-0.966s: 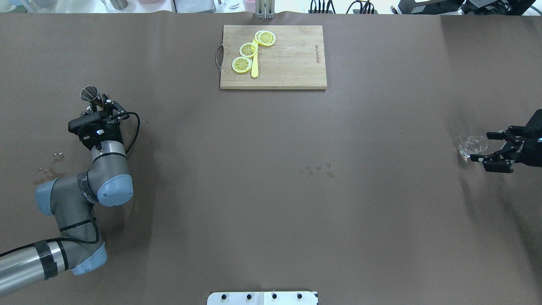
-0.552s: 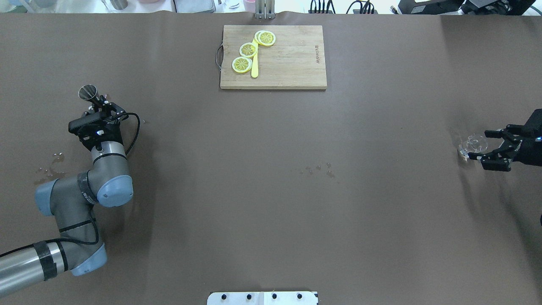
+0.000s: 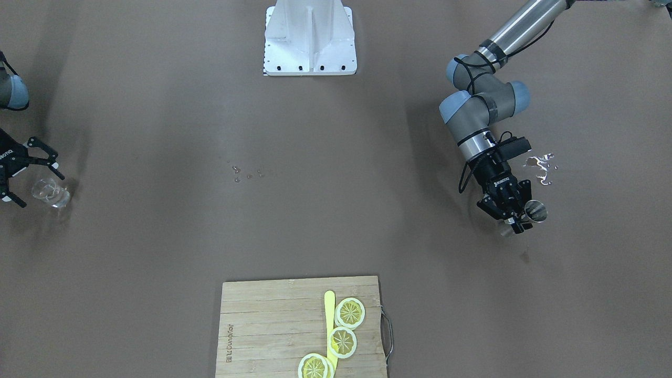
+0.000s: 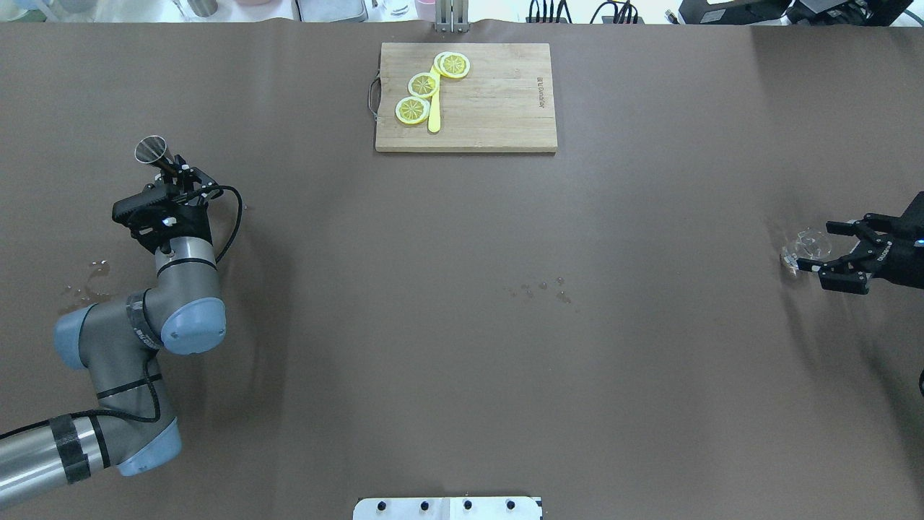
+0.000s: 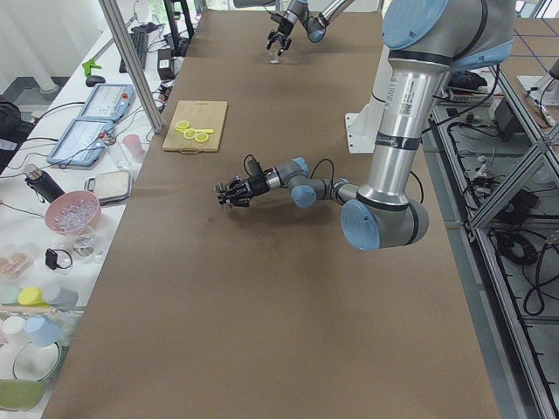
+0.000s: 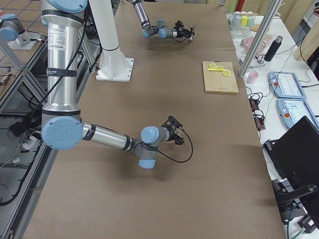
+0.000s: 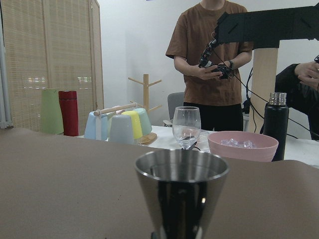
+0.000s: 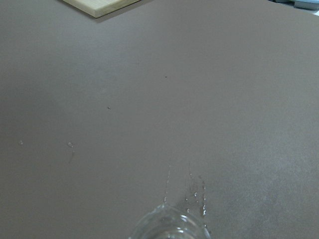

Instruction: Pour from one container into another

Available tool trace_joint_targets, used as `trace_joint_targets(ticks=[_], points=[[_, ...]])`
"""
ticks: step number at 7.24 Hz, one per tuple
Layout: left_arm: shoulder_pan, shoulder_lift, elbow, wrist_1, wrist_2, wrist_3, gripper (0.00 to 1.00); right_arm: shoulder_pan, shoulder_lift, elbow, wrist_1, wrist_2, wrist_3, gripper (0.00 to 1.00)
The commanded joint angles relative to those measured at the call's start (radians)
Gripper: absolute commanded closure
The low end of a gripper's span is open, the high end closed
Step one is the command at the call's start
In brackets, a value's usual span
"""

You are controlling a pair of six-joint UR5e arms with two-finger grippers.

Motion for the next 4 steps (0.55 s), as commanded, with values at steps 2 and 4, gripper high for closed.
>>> trace_joint_targets(ticks=[2,4], points=[[0.022,-0.002,-0.122,0.004,-0.005,0.15,1.0,-0.015,0.0,-0.009,0.017,-0.008,0.002,0.0],[0.052,-0.032,-0.182,-0.018,-0.069,0.358,1.0,-0.021,0.003,-0.021,0.019,-0.024,0.001,0.03]])
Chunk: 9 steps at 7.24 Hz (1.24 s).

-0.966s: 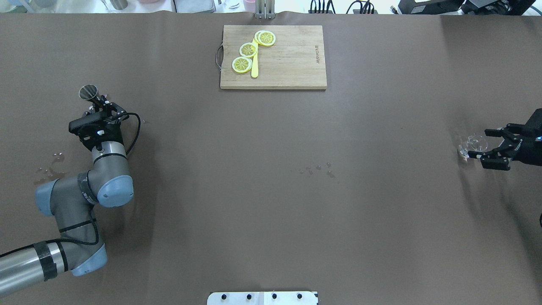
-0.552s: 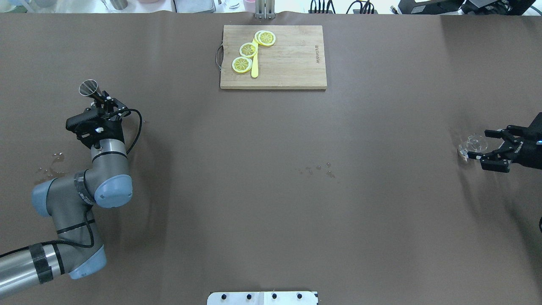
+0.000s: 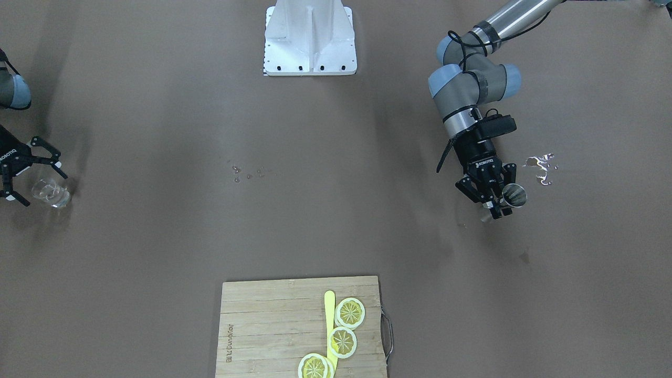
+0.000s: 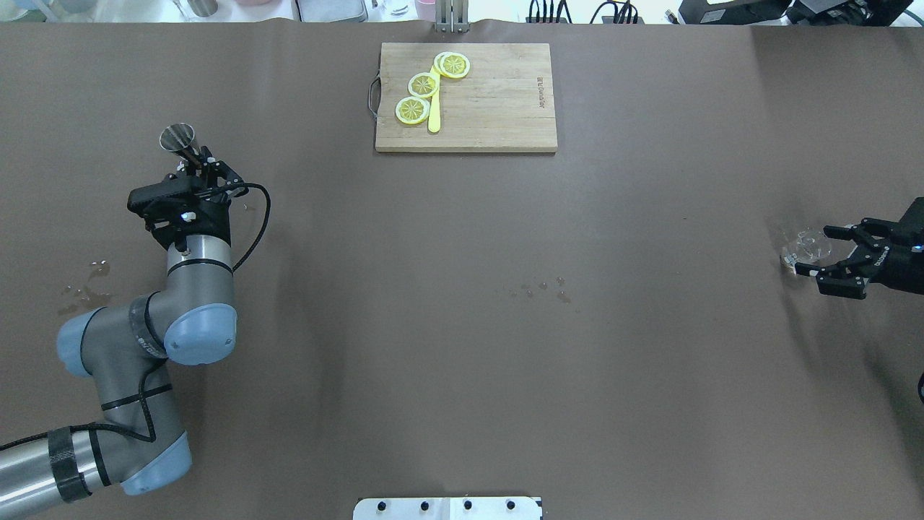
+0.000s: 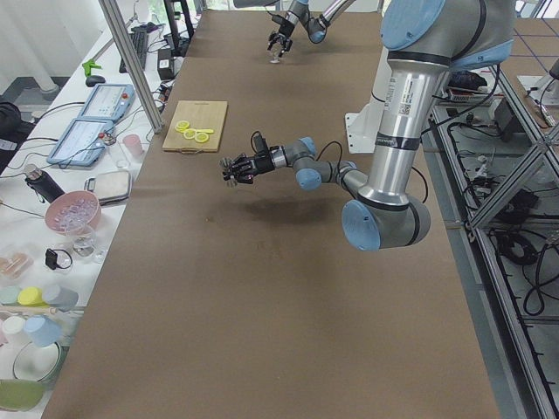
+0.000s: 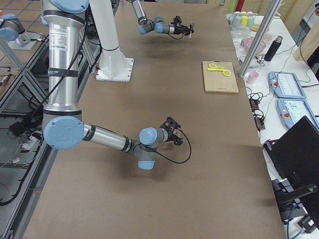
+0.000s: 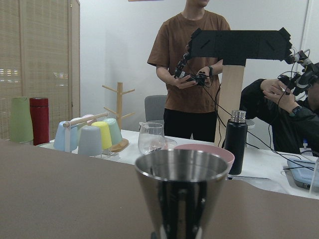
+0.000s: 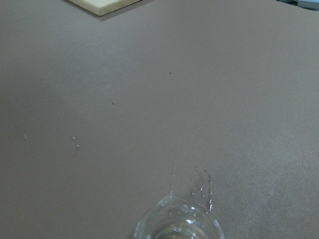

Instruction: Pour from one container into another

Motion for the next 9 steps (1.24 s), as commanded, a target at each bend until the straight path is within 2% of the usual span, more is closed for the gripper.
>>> trace_joint_targets(ticks=[1,2,3,4,5,7,9], points=[[0.031,-0.058,-0.031,-0.012,-0.058,0.128,1.0,-0.007,0.005,-0.006,0.001,-0.006,-0.001,0.07],[0.054,-0.084,-0.032,-0.015,-0.064,0.22,1.0,-0.008,0.007,-0.006,0.001,-0.006,0.0,0.08],[0.068,-0.12,-0.032,-0.017,-0.119,0.242,1.0,-0.01,0.007,-0.007,0.001,-0.006,-0.001,0.1],[0.088,-0.159,-0.043,-0.015,-0.148,0.31,1.0,-0.011,0.007,-0.007,0.001,-0.006,-0.001,0.15],[0.099,-0.204,-0.055,-0.02,-0.163,0.475,1.0,-0.012,0.007,-0.007,0.001,-0.006,-0.001,0.19],[0.137,-0.255,-0.057,-0.041,-0.226,0.576,1.0,-0.012,0.007,-0.009,0.001,-0.006,-0.001,0.26],[0.137,-0.29,-0.054,-0.119,-0.323,0.743,1.0,-0.013,0.013,-0.032,0.027,-0.011,-0.001,0.26]])
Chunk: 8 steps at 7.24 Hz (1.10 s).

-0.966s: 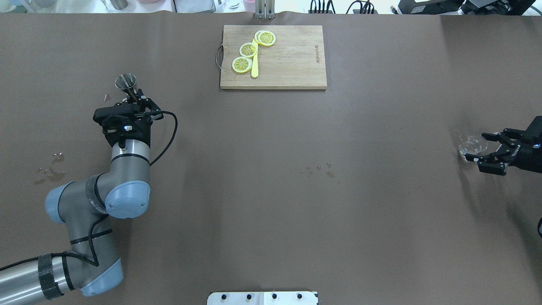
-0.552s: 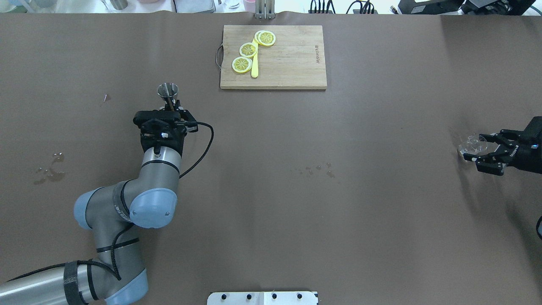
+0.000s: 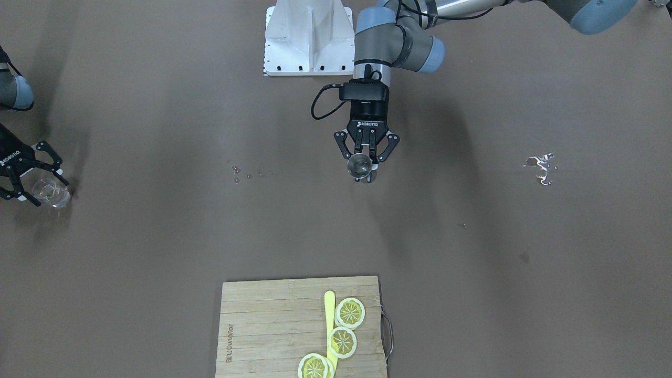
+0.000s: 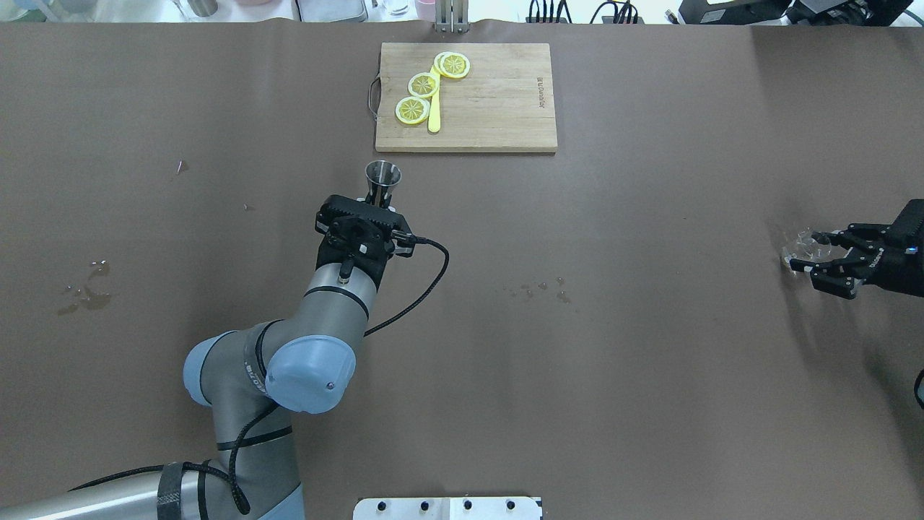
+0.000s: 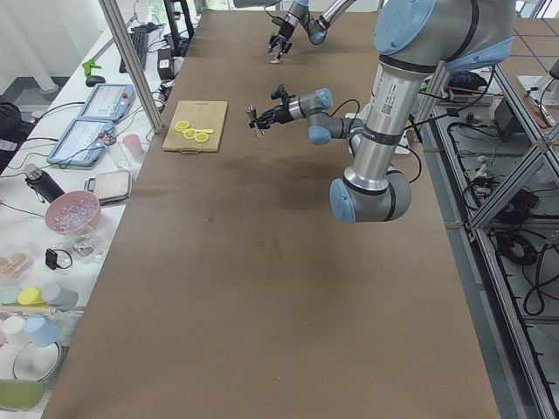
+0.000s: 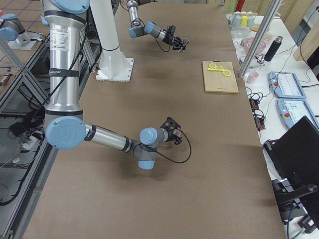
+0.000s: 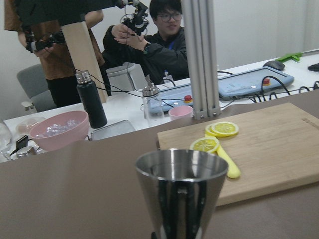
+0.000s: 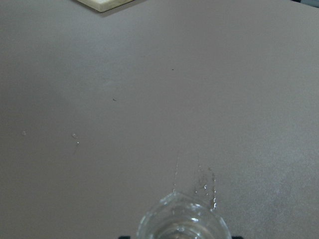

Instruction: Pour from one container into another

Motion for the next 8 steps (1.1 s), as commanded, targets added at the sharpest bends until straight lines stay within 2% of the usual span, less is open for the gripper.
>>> trace_joint_targets(ticks=[1,2,4,6,8], points=[[0.003,-0.022,0.0,-0.122,-0.142,0.233,1.0,-0.002,0.012,-0.023,0.019,-0.003,0.0,0.26],[0.003,-0.023,-0.002,-0.221,-0.258,0.362,1.0,-0.004,0.014,-0.027,0.019,-0.003,0.0,0.26],[-0.038,-0.052,0.001,-0.258,-0.402,0.478,1.0,-0.006,0.014,-0.027,0.019,-0.003,0.0,0.26],[-0.102,-0.085,0.028,-0.28,-0.58,0.518,1.0,-0.009,0.015,-0.031,0.019,-0.003,-0.002,0.44],[-0.144,-0.154,0.18,-0.421,-0.705,0.526,1.0,-0.01,0.026,-0.033,0.019,-0.001,-0.006,0.6]])
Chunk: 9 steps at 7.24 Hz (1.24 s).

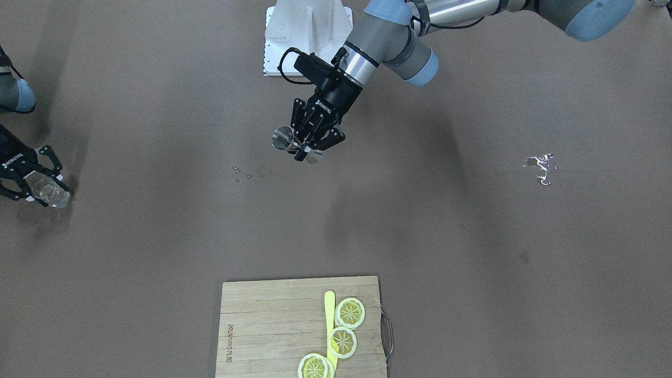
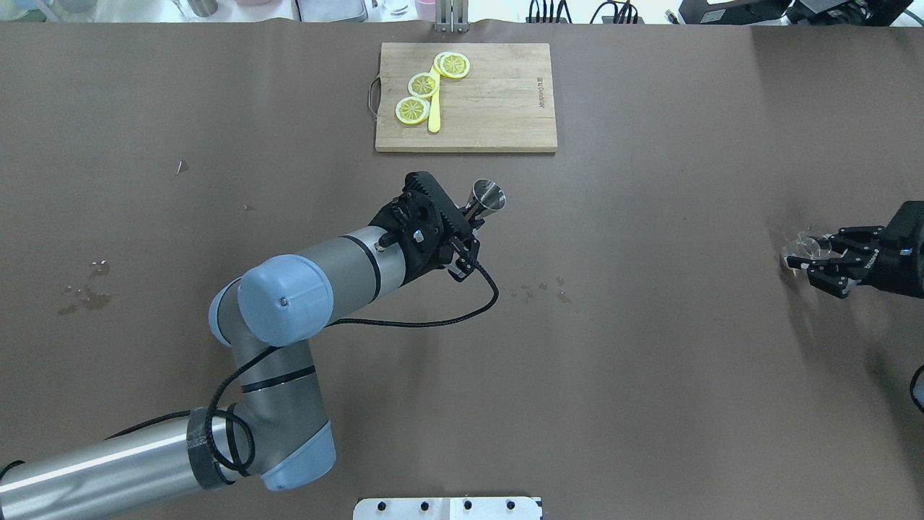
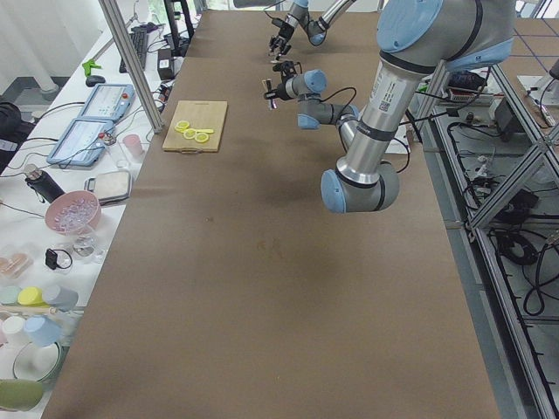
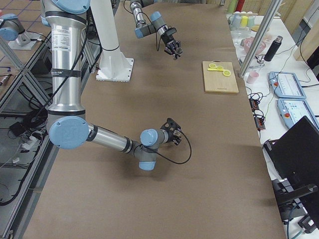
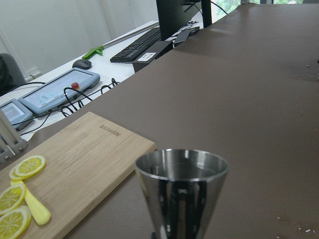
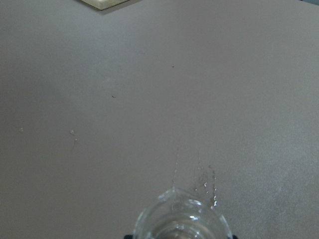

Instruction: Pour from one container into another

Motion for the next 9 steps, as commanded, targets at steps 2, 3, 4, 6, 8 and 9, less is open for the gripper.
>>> trace_joint_targets(ticks=[2,3,4,6,8,9], points=[[-0.115,-0.108,0.187,-0.107,-0.245,0.076,1.0,-0.003,0.01,0.002,-0.002,0.001,0.0,0.78],[-0.144,-0.135,0.226,-0.107,-0.315,0.102,1.0,-0.003,0.016,0.014,-0.008,0.013,-0.003,1.0],[-0.17,-0.159,0.265,-0.115,-0.371,0.186,1.0,-0.003,0.016,0.033,-0.02,0.015,-0.009,1.0],[-0.175,-0.184,0.386,-0.293,-0.413,0.196,1.0,0.021,0.023,0.063,-0.073,0.097,-0.012,1.0],[-0.173,-0.19,0.437,-0.409,-0.42,0.194,1.0,0.055,0.062,0.17,-0.257,0.135,-0.034,1.0],[-0.172,-0.193,0.441,-0.435,-0.42,0.191,1.0,0.061,0.071,0.256,-0.384,0.139,-0.104,1.0]])
